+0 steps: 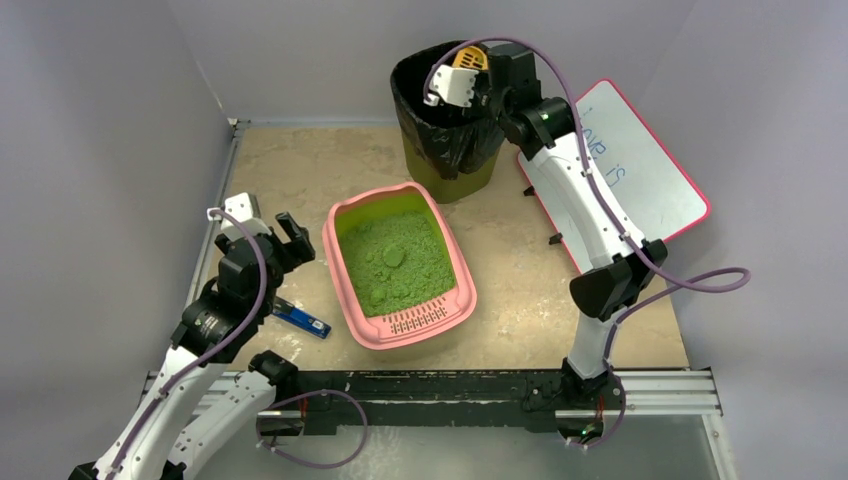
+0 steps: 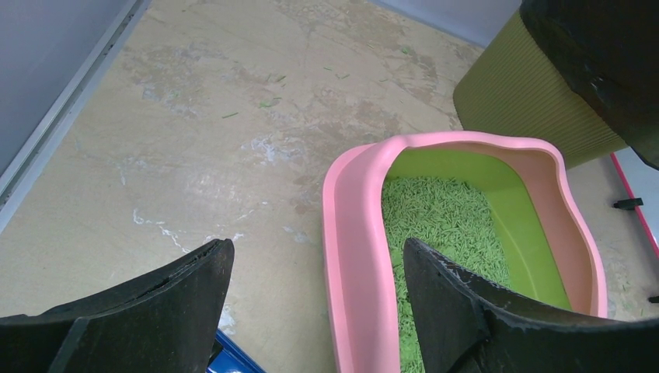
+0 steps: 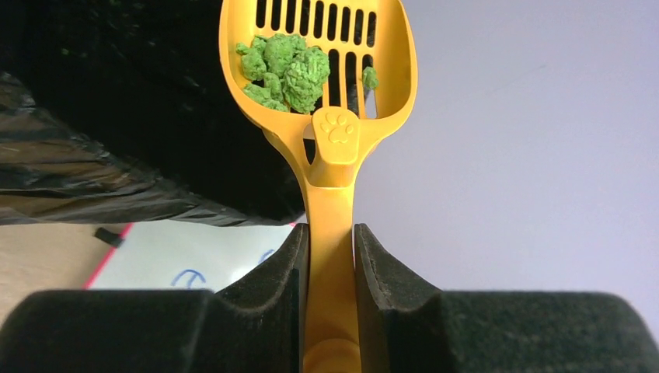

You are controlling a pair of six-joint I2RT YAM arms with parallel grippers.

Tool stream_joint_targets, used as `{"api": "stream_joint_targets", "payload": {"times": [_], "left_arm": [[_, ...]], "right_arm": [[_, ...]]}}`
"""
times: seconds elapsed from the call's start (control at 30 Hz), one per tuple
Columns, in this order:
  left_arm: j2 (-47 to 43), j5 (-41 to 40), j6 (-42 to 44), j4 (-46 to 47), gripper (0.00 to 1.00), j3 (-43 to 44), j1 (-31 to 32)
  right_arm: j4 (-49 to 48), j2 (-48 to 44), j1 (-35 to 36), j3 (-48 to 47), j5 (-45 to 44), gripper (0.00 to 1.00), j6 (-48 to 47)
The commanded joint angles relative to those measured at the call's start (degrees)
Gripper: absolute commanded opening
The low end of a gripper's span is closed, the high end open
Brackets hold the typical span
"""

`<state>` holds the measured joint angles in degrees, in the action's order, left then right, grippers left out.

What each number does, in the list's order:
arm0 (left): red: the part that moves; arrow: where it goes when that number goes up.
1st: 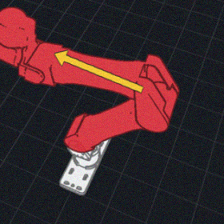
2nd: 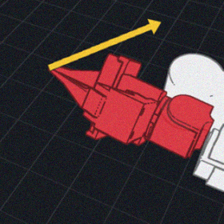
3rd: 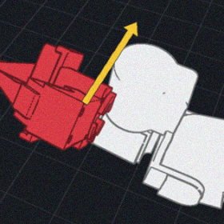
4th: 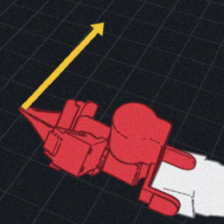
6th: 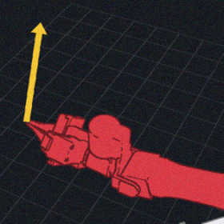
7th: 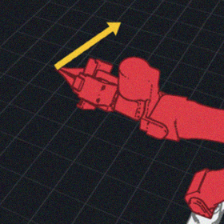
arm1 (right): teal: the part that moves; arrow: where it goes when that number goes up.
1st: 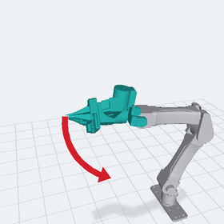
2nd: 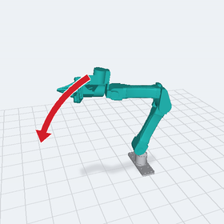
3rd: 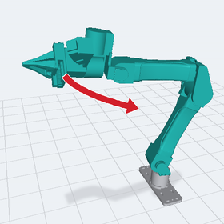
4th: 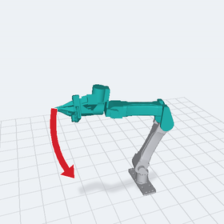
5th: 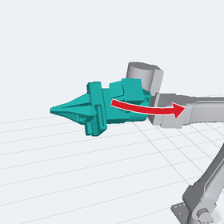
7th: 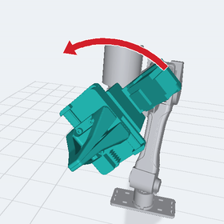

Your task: Clean the litter box

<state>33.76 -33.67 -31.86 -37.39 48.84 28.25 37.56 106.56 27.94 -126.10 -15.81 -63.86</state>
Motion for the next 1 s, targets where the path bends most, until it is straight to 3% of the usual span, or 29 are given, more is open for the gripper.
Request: {"api": "stream_joint_targets", "payload": {"times": [0.0, 0.13, 0.3, 0.47, 0.97], "left_arm": [[-0.8, -0.3, 0.8, 2.1, 0.8, -0.2, -0.1], [-0.8, 0.0, 0.9, 2.3, 0.8, -0.3, -0.1], [-0.6, 0.4, 1.1, 2.2, 0.8, -0.1, -0.1], [-1.2, -0.1, 1.1, 2.3, 0.8, -0.2, -0.1], [-1.7, -0.2, 1.0, 2.2, 0.8, -0.3, -0.1]], "right_arm": [[-7.5, -1.1, -0.3, 1.2, -4.2, 0.0, -13.5], [-7.1, -1.1, -0.3, 0.6, -4.0, 0.0, -19.0], [-11.7, -4.6, -0.2, 6.5, -2.8, 0.0, -25.2], [-8.4, -4.4, -0.2, 6.1, -3.7, 0.0, -29.3], [-14.5, -9.0, -0.1, 13.8, -3.7, 0.0, -39.0]]}}
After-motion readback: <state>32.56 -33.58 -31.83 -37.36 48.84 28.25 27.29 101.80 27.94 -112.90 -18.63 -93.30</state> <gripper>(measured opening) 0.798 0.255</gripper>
